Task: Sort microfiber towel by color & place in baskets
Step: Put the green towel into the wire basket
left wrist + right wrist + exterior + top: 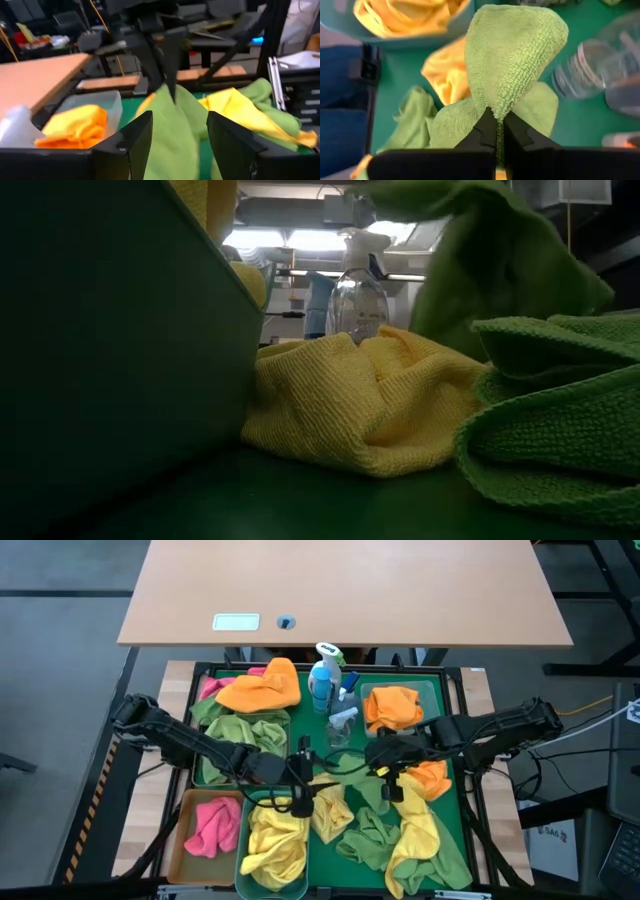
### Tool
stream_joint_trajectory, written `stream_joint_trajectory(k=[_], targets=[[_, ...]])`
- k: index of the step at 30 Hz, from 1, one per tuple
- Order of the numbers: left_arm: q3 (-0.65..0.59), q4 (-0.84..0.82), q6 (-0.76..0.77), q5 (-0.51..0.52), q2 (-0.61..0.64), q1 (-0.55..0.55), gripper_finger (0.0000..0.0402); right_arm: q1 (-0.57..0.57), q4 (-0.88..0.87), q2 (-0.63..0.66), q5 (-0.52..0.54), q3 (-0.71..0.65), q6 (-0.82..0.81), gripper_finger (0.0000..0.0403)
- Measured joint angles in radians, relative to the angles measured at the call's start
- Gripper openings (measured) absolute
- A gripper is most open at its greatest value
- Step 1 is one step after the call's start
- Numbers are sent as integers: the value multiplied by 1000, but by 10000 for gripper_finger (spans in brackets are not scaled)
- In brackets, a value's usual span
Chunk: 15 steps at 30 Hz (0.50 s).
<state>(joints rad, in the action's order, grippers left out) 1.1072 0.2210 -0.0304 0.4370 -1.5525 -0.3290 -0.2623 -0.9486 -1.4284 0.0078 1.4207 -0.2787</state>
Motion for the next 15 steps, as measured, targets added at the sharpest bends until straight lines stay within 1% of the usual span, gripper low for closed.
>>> stream_joint_trajectory(k=[4,9,15], targets=[[0,29,-7,-4,0,22,182,0,73,0,0,0,6,12],[0,29,-7,-62,0,47,182,1,177,0,0,0,52,7],[0,28,-6,-90,0,63,182,1,300,0,0,0,53,10]])
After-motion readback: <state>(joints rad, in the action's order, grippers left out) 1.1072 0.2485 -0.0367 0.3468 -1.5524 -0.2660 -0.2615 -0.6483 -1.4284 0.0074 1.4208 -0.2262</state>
